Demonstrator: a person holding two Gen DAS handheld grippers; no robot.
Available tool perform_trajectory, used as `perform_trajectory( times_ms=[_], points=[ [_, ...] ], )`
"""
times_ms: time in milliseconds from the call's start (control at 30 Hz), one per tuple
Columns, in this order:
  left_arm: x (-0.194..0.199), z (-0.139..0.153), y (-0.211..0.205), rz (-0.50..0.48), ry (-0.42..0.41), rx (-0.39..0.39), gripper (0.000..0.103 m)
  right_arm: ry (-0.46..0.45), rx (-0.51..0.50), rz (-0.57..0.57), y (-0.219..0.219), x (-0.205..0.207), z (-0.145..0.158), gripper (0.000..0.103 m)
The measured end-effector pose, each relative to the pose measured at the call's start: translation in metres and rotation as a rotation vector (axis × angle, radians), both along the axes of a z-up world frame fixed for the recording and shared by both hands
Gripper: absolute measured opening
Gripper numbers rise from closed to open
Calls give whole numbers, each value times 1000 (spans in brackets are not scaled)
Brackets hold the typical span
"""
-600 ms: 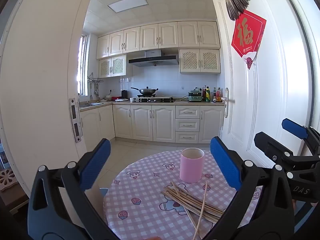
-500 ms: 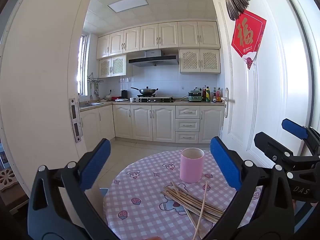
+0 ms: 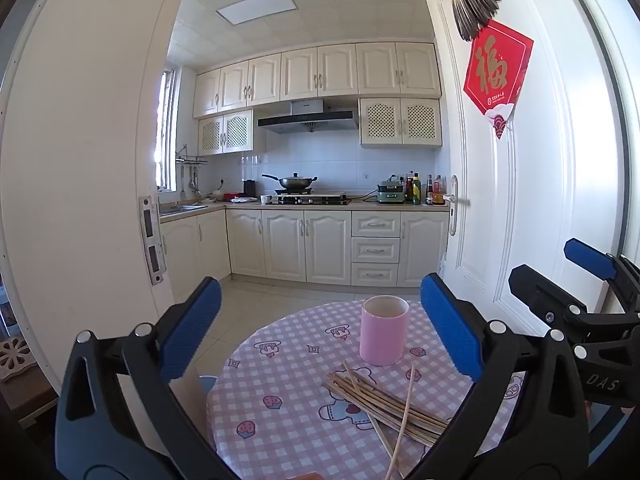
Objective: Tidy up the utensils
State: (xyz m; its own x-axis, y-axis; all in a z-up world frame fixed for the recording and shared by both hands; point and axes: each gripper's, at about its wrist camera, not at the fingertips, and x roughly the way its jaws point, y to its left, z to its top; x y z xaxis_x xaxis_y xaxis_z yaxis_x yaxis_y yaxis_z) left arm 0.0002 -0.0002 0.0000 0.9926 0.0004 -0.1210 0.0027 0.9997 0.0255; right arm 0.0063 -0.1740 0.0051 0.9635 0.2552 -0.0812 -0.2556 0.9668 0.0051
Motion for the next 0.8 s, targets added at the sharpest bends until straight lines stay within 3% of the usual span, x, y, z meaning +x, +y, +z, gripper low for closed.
perform_trajectory(
  times_ms=[800],
  points=[
    [-1,-2,1,1,-1,1,97,6,4,0,-1,1,-4,96]
  ],
)
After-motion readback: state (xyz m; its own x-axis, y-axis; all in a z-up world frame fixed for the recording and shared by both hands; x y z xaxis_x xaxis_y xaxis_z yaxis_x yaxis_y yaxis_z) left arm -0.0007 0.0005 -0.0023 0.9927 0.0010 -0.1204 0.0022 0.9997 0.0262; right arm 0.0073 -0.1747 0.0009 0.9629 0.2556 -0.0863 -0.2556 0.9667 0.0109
